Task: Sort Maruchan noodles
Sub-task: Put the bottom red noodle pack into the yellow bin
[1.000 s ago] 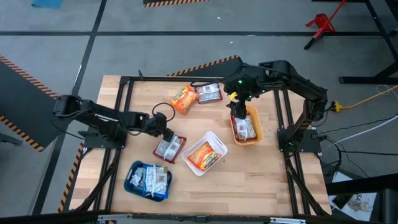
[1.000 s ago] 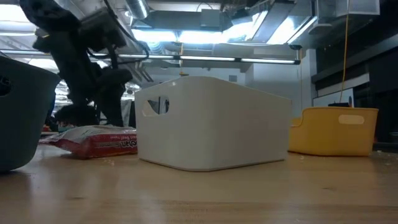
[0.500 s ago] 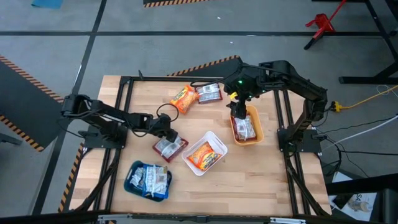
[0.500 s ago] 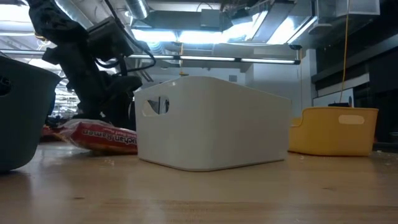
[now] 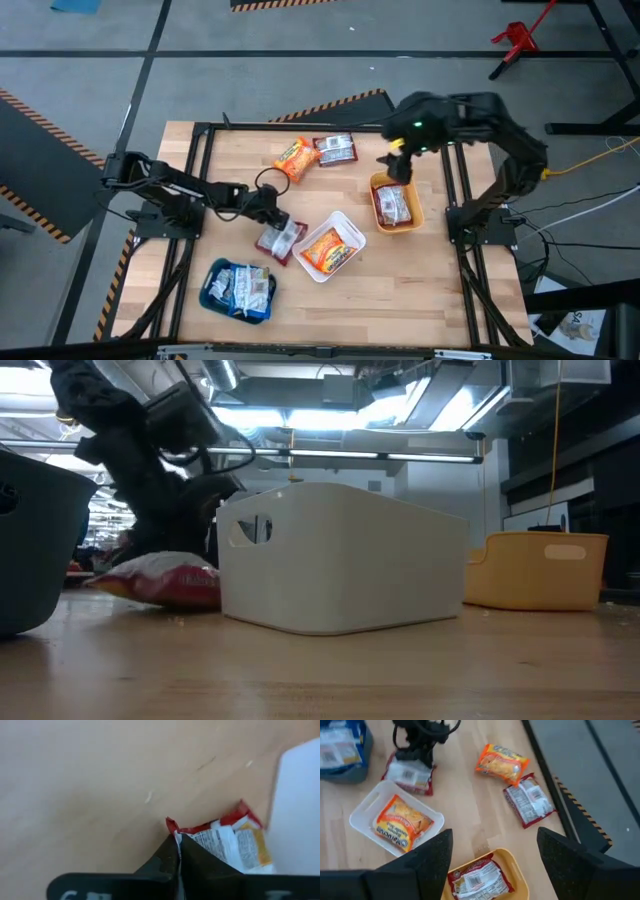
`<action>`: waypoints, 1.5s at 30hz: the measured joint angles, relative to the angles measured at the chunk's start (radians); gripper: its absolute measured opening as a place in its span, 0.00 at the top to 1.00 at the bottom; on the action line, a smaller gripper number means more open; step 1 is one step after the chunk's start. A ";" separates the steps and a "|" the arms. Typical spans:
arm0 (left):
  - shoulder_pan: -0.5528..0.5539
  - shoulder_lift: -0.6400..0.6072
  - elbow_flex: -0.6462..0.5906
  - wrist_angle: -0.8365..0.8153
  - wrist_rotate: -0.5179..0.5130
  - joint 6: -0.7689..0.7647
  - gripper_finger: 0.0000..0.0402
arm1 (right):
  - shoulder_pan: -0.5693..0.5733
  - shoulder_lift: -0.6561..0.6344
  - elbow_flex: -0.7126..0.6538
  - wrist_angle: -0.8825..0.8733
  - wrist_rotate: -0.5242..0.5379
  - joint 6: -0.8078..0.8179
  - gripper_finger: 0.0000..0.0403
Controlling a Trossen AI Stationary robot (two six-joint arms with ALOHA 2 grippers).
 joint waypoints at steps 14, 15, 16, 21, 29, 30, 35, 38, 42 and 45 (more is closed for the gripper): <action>0.117 -0.002 0.140 -0.045 -0.059 0.035 1.00 | 0.000 -0.221 0.000 0.000 0.089 0.125 0.31; 0.130 -0.002 0.153 -0.053 -0.063 0.036 1.00 | 0.000 -0.234 0.000 0.000 0.089 0.134 0.31; 0.143 -0.003 0.168 -0.062 -0.068 0.039 1.00 | 0.000 -0.245 0.000 0.000 0.088 0.144 0.31; 0.201 -0.003 0.276 -0.145 -0.073 0.121 1.00 | 0.000 -0.297 0.000 0.000 0.089 0.176 0.31; 0.266 -0.004 0.455 -0.215 -0.143 0.198 1.00 | -0.001 -0.355 0.000 0.000 0.098 0.181 0.31; 0.270 -0.004 0.473 -0.213 -0.149 0.194 1.00 | -0.001 -0.360 0.000 0.000 0.099 0.181 0.31; 0.259 -0.004 0.531 -0.167 -0.202 0.144 1.00 | -0.001 -0.378 0.000 0.000 0.124 0.177 0.31; 0.232 -0.004 0.540 -0.078 -0.253 0.096 1.00 | -0.001 -0.383 0.000 0.000 0.125 0.167 0.31; 0.193 0.003 0.542 0.072 -0.307 0.019 1.00 | -0.001 -0.401 0.000 0.000 0.148 0.150 0.31; 0.162 0.036 0.543 0.168 -0.332 -0.034 1.00 | -0.001 -0.410 -0.006 0.000 0.150 0.144 0.31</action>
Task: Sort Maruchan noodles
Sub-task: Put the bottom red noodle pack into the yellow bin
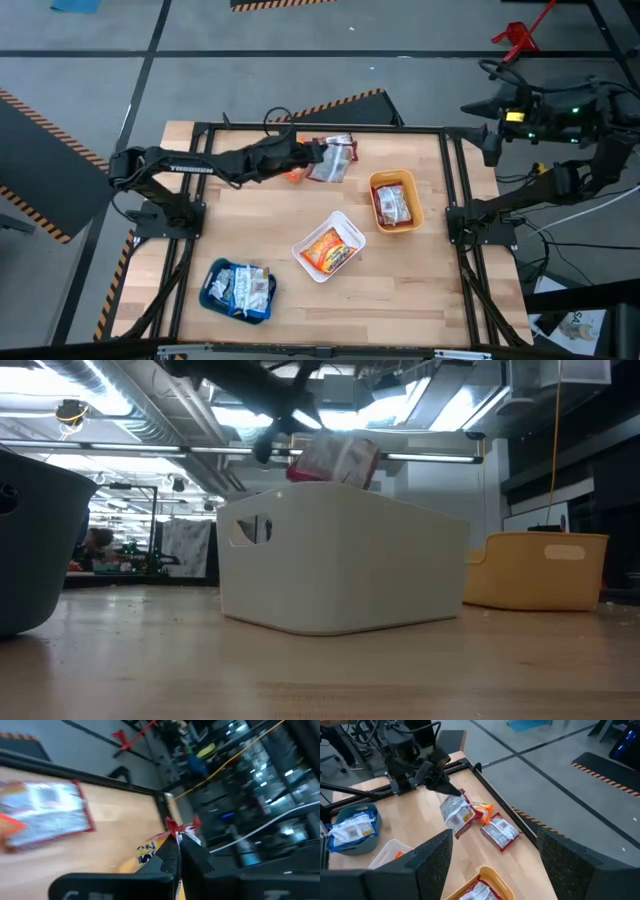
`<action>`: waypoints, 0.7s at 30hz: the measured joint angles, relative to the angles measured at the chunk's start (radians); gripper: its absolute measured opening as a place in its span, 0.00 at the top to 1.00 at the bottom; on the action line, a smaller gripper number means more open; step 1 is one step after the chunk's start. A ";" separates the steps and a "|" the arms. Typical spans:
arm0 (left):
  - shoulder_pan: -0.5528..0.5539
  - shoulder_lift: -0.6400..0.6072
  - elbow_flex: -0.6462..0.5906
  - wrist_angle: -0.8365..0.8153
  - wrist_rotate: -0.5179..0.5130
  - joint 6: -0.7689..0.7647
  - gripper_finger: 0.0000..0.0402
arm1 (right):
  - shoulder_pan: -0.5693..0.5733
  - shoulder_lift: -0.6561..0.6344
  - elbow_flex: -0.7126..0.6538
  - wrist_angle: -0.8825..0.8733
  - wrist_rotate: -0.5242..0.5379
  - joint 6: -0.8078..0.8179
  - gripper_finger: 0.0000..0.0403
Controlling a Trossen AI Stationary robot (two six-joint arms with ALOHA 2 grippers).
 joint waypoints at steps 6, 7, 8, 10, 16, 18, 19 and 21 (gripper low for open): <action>-0.048 0.115 0.000 0.236 -0.019 -0.094 1.00 | 0.000 -0.023 -0.043 0.000 0.008 -0.013 0.31; -0.055 0.136 0.000 0.263 -0.020 -0.109 1.00 | 0.000 -0.028 -0.052 0.000 0.008 -0.012 0.31; -0.060 0.157 0.000 0.291 -0.020 -0.125 1.00 | 0.000 -0.033 -0.061 0.000 0.008 -0.012 0.31; -0.069 0.195 0.009 0.325 -0.022 -0.158 1.00 | 0.000 -0.040 -0.079 0.000 0.013 -0.012 0.31; -0.090 0.320 0.160 0.332 -0.012 -0.167 1.00 | 0.000 -0.049 -0.127 0.000 0.032 -0.017 0.31; -0.094 0.369 0.236 0.324 -0.009 -0.150 1.00 | 0.000 -0.057 -0.142 0.000 0.031 -0.018 0.31; -0.095 0.394 0.273 0.318 -0.009 -0.144 1.00 | 0.000 -0.060 -0.149 0.000 0.032 -0.018 0.31; -0.096 0.448 0.349 0.314 -0.006 -0.143 1.00 | 0.000 -0.070 -0.163 0.000 0.032 -0.018 0.31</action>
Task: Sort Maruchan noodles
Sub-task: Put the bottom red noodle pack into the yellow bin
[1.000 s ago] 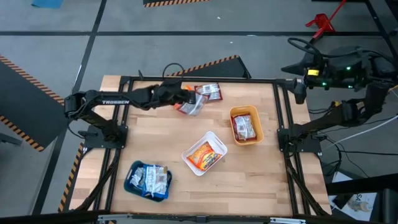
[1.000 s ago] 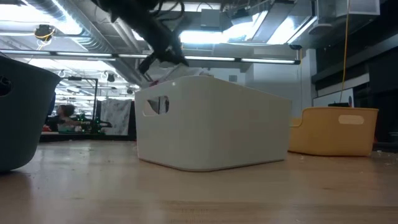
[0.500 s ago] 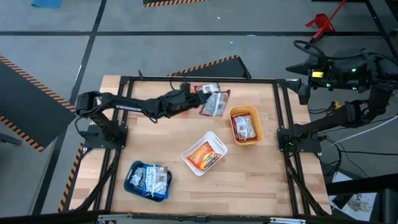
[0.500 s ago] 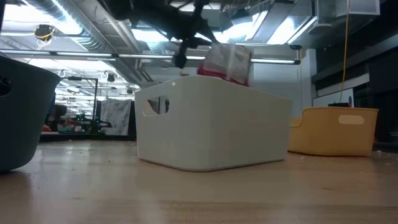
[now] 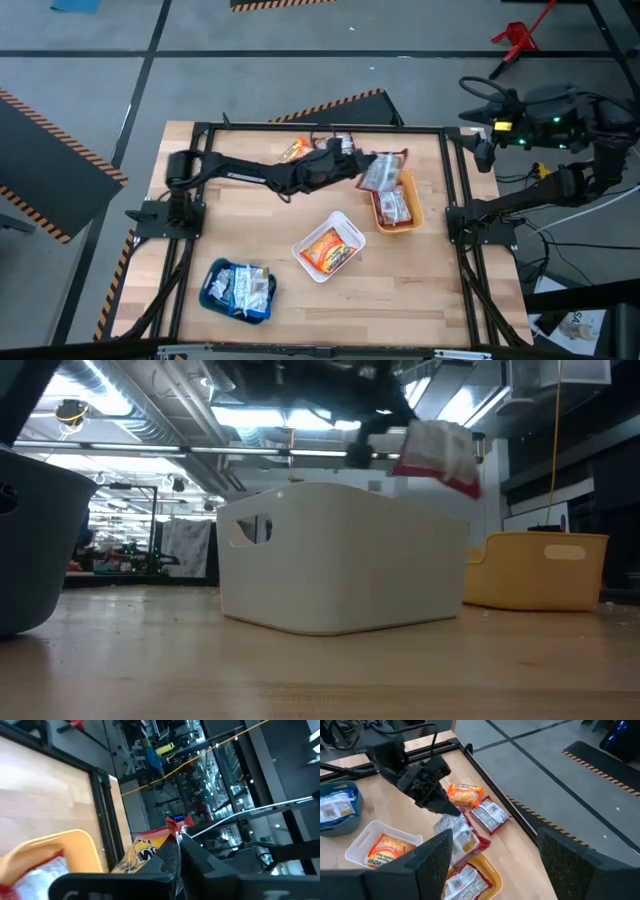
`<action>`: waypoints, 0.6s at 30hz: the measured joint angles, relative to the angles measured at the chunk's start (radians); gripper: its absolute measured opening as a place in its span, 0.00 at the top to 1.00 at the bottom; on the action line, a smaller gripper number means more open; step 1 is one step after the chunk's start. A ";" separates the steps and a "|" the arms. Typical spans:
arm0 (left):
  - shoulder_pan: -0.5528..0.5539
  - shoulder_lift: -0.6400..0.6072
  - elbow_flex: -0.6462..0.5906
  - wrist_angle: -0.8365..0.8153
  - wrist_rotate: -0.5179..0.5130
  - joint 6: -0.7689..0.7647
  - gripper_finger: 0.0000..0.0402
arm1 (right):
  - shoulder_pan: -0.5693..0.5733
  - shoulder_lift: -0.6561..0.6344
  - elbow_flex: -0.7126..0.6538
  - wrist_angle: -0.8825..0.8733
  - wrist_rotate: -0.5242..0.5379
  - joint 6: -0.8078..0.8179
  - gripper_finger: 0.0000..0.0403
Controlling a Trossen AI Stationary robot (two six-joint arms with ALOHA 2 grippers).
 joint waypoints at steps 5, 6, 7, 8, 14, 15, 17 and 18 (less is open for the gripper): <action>-0.005 0.135 0.163 -0.010 0.025 -0.029 1.00 | 0.000 -0.014 -0.026 0.000 -0.001 0.000 0.31; -0.008 0.160 0.195 -0.010 0.027 -0.037 1.00 | 0.000 -0.017 -0.030 0.000 0.000 0.000 0.31; -0.012 0.188 0.229 -0.009 0.034 -0.046 1.00 | 0.000 -0.021 -0.035 0.000 0.001 0.000 0.31; -0.016 0.213 0.257 -0.009 0.045 -0.055 1.00 | 0.000 -0.029 -0.040 0.000 0.002 0.000 0.31; -0.036 0.341 0.392 -0.099 0.101 -0.107 1.00 | 0.000 -0.076 -0.082 0.000 0.010 0.008 0.31; -0.040 0.353 0.403 -0.113 0.106 -0.111 1.00 | 0.000 -0.082 -0.090 0.000 0.012 0.013 0.31; -0.048 0.367 0.409 -0.124 0.110 -0.132 1.00 | 0.000 -0.100 -0.105 0.000 0.019 0.024 0.31; -0.052 0.373 0.409 -0.132 0.106 -0.143 1.00 | 0.000 -0.110 -0.112 0.001 0.019 0.027 0.31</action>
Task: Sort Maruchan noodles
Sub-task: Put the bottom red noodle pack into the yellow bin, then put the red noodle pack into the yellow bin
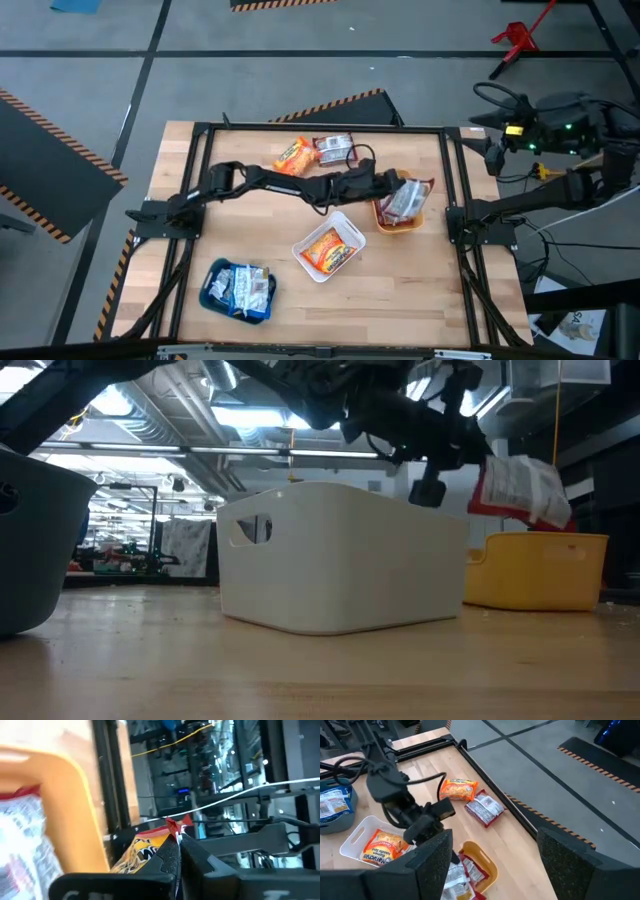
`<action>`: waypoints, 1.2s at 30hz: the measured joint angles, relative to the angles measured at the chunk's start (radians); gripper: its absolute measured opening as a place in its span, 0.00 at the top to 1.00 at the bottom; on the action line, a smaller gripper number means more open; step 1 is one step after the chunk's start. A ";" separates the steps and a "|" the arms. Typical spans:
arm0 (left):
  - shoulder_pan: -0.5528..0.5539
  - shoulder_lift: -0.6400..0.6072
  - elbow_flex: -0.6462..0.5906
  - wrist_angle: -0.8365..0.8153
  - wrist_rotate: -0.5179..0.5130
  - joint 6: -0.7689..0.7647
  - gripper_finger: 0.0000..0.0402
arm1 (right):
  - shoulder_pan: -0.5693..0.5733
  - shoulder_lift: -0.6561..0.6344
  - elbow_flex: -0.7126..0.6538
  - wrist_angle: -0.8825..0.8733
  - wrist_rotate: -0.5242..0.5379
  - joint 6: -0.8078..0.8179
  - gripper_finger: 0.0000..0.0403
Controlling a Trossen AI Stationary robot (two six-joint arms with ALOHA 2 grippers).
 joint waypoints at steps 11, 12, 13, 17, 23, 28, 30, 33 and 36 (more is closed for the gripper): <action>-0.023 0.004 0.000 -0.201 -0.057 -0.136 0.93 | 0.000 -0.083 -0.086 0.005 0.028 0.031 0.31; -0.023 0.004 0.000 -0.209 -0.063 -0.135 0.92 | 0.000 -0.085 -0.093 0.005 0.027 0.032 0.31; -0.024 0.004 0.000 -0.214 -0.069 -0.129 0.90 | 0.000 -0.087 -0.099 0.007 0.026 0.032 0.31; -0.013 0.004 0.000 -0.207 -0.114 -0.115 0.83 | 0.000 -0.089 -0.124 0.006 0.017 0.051 0.31; 0.056 0.003 0.000 -0.190 -0.074 0.006 0.75 | 0.000 -0.089 -0.185 0.006 -0.037 0.071 0.31; 0.139 -0.003 0.000 -0.165 0.127 0.091 0.75 | 0.000 -0.089 -0.332 0.009 -0.037 0.114 0.31; 0.182 -0.009 0.000 -0.132 0.285 0.154 0.75 | 0.000 -0.090 -0.418 0.030 -0.037 0.124 0.31; 0.258 -0.032 0.002 -0.122 0.497 0.215 0.75 | 0.000 -0.104 -0.557 0.121 -0.038 0.128 0.31; 0.344 -0.078 0.000 -0.186 0.644 0.271 0.75 | 0.000 -0.109 -0.678 0.241 -0.059 0.128 0.31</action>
